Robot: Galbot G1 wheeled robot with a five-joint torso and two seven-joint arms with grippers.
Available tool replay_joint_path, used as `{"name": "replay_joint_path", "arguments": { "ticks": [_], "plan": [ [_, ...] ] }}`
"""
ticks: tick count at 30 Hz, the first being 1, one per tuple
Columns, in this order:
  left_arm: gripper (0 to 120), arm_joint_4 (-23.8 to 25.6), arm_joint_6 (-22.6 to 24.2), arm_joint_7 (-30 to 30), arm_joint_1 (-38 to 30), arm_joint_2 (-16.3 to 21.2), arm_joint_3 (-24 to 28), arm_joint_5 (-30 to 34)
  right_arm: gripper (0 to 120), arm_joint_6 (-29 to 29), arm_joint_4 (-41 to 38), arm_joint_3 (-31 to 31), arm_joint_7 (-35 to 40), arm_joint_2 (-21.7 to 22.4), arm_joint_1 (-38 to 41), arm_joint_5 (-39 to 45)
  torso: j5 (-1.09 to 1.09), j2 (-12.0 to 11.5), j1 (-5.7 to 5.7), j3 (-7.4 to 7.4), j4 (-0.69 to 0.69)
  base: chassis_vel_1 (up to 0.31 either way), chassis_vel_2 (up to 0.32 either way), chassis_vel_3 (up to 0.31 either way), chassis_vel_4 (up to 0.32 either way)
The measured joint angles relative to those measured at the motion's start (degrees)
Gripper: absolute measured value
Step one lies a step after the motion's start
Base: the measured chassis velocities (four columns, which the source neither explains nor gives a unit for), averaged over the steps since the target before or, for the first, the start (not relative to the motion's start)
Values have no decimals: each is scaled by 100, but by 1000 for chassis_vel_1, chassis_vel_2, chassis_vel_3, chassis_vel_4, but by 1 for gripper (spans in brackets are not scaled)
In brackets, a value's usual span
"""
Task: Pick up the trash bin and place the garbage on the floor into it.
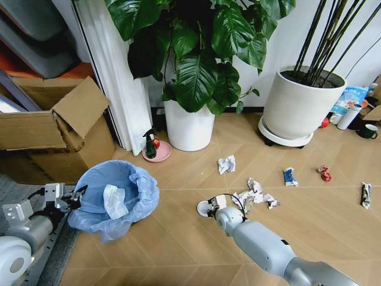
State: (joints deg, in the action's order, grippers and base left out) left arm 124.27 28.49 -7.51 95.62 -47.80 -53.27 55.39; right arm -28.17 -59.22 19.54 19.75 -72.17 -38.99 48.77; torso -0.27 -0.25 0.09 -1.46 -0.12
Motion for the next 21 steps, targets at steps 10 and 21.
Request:
{"name": "replay_joint_path", "arguments": {
  "ticks": [10,21],
  "plan": [
    [0,49,-2,-6,54,4,-18,-2,0,51,-151,-191,30,84,-175,176,1,0,0,-1,0,0,0,0,0],
    [0,81,-2,-29,76,-1,-12,-5,0,366,-974,-497,-139,493,-256,257,1,-1,1,-3,-1,0,0,0,0]
  ]
}}
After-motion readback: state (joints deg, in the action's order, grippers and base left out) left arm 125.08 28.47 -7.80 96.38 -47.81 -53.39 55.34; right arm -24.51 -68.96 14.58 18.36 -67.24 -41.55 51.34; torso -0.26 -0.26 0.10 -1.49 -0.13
